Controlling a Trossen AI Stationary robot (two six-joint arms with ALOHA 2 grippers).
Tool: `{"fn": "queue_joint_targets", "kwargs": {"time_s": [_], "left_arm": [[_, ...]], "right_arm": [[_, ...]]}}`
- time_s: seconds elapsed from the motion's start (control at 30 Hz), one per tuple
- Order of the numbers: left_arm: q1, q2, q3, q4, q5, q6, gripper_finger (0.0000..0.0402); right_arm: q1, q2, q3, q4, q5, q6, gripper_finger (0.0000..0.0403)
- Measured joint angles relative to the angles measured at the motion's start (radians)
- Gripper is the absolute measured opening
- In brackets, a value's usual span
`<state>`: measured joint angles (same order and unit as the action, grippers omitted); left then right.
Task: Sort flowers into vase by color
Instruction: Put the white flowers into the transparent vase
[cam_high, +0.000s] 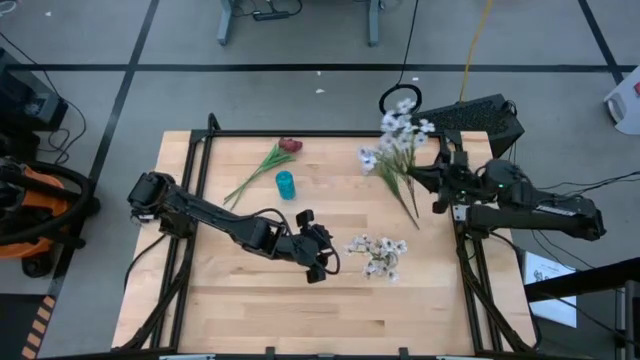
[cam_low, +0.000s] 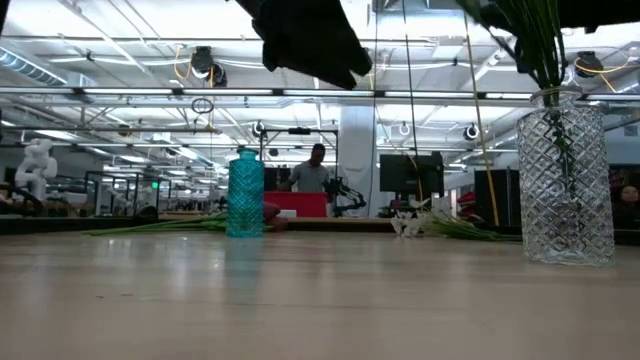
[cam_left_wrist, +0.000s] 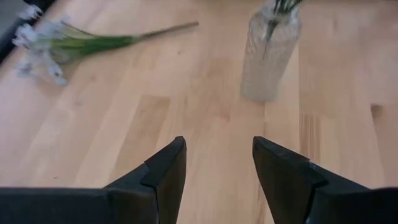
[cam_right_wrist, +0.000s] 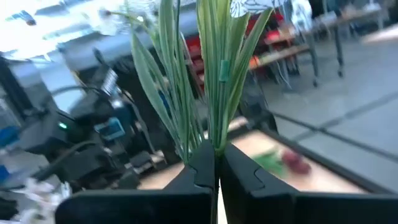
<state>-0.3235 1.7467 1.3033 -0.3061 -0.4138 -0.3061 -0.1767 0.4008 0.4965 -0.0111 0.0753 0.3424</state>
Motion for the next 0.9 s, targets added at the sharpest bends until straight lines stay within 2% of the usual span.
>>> {"fn": "queue_joint_targets", "kwargs": {"time_s": [0.27, 0.47, 0.57, 0.67, 0.8, 0.9], "left_arm": [[-0.063, -0.061, 0.0, 0.004, -0.154, 0.039, 0.0192], [-0.074, -0.142, 0.0, 0.029, -0.293, 0.163, 0.0192], [-0.054, -0.177, 0.0, 0.108, -0.345, 0.28, 0.0192], [-0.016, -0.19, 0.0, 0.23, -0.339, 0.428, 0.0192], [0.045, -0.192, 0.0, 0.422, -0.26, 0.596, 0.0192], [0.092, -0.192, 0.0, 0.528, -0.178, 0.647, 0.0192]], "right_arm": [[0.07, -0.021, 0.0, 0.161, -0.003, -0.023, 0.0], [0.111, -0.005, 0.0, 0.344, -0.002, -0.103, 0.0], [0.116, 0.024, 0.0, 0.428, 0.001, -0.162, 0.0], [0.116, 0.071, 0.0, 0.523, 0.002, -0.213, 0.0], [0.115, 0.162, 0.0, 0.686, 0.002, -0.243, 0.0], [0.115, 0.233, 0.0, 0.821, 0.002, -0.257, 0.0]]}}
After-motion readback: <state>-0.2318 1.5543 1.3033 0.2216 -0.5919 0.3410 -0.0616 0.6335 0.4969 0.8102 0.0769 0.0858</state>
